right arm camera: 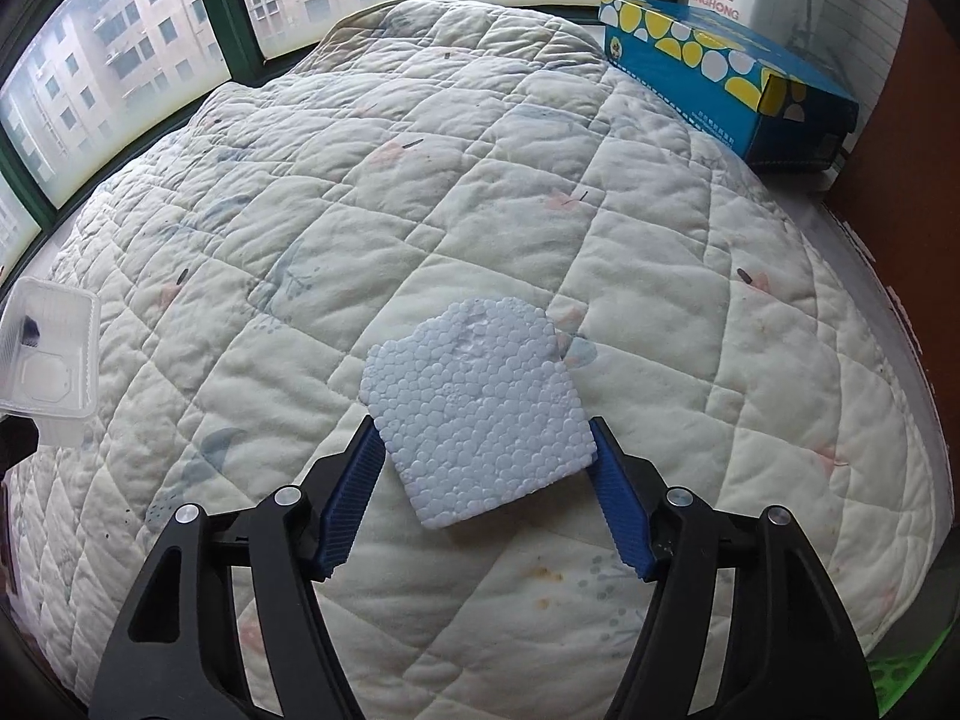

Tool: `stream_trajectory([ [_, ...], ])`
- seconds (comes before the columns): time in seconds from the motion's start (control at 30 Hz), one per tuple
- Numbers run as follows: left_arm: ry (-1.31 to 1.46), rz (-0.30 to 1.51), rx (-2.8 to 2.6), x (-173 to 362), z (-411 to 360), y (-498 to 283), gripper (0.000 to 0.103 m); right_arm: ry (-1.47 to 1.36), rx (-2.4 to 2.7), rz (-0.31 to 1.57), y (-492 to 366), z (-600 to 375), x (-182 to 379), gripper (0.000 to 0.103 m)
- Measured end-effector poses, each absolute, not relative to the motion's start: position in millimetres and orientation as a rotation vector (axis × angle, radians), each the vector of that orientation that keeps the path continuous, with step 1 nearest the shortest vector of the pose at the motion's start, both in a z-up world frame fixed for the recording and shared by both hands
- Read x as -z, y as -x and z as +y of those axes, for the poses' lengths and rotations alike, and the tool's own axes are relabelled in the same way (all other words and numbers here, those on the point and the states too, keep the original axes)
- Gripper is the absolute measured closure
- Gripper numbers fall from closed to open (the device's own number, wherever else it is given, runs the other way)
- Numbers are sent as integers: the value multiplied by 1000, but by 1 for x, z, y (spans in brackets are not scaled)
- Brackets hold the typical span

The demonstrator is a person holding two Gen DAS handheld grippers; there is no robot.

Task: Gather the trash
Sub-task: 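Carry the foam block to the green basket while the left tool holds the tray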

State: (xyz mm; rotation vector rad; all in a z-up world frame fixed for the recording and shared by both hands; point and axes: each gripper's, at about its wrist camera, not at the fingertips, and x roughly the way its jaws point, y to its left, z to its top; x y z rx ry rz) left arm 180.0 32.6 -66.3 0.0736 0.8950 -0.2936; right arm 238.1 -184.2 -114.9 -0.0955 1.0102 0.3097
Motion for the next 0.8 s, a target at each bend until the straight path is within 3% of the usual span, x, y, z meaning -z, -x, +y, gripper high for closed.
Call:
stream_trajectory([
  [0.8,-82,830,351,36,-9,-139,30,-46,-240,901,-128,-235,36,36],
])
